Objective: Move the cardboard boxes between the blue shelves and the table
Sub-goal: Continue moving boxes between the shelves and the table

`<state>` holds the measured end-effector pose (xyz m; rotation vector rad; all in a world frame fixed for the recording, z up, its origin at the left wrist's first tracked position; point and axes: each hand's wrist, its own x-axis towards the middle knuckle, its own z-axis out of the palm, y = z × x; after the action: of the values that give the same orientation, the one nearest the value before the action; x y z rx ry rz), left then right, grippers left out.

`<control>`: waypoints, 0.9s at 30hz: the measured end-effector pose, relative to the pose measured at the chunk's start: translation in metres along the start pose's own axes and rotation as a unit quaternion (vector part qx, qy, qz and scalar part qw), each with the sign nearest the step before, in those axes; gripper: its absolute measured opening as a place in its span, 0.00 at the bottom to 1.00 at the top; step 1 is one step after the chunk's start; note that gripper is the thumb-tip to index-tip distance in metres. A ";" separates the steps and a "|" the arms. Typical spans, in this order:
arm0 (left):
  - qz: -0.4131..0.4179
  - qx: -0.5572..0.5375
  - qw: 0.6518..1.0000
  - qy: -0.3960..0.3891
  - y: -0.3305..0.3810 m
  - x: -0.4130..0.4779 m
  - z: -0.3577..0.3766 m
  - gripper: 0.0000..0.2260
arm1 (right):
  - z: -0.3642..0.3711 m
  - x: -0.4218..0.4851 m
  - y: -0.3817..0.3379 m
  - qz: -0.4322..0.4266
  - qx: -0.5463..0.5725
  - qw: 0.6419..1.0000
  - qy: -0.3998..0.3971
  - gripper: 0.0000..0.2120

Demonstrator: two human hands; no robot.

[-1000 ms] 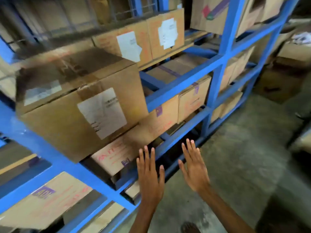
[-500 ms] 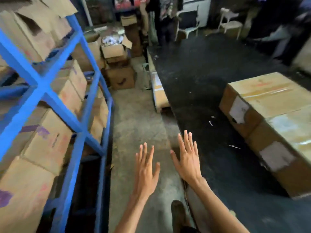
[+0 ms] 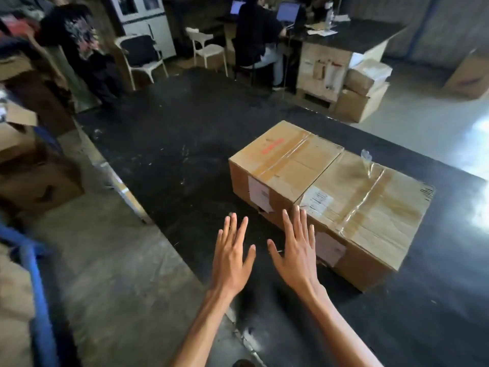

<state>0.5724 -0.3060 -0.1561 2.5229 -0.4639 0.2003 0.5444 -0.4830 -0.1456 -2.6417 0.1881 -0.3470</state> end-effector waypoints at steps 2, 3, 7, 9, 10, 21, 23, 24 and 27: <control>0.031 -0.014 0.999 -0.026 0.016 0.021 0.014 0.30 | -0.011 0.005 0.027 0.037 -0.014 0.999 0.010 0.39; 0.044 -0.018 0.998 -0.039 0.022 0.031 0.023 0.30 | -0.016 0.006 0.040 0.057 -0.019 0.998 0.014 0.39; 0.111 -0.024 0.989 -0.098 0.051 0.065 0.056 0.30 | -0.039 0.005 0.089 0.136 -0.040 0.990 0.018 0.39; 0.143 -0.027 0.980 -0.133 0.066 0.080 0.072 0.32 | -0.049 0.000 0.108 0.172 -0.055 0.983 0.008 0.41; 0.158 -0.025 0.976 -0.148 0.073 0.087 0.080 0.33 | -0.052 -0.003 0.117 0.192 -0.066 0.979 0.001 0.42; 0.255 0.085 0.936 -0.226 0.083 0.153 0.137 0.57 | -0.051 -0.020 0.181 0.302 -0.177 0.937 -0.019 0.57; 0.258 0.079 0.937 -0.224 0.083 0.159 0.139 0.57 | -0.051 -0.022 0.184 0.296 -0.168 0.940 -0.002 0.56; 0.260 0.075 0.937 -0.221 0.084 0.159 0.140 0.56 | -0.052 -0.024 0.186 0.293 -0.161 0.943 0.007 0.56; 0.270 0.060 0.938 -0.210 0.087 0.149 0.143 0.54 | -0.060 -0.032 0.198 0.274 -0.132 0.952 0.024 0.53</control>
<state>0.6849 -0.4960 -0.1961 2.4950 -1.3522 -0.1180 0.4826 -0.6774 -0.1934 -2.6896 1.0217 -0.2040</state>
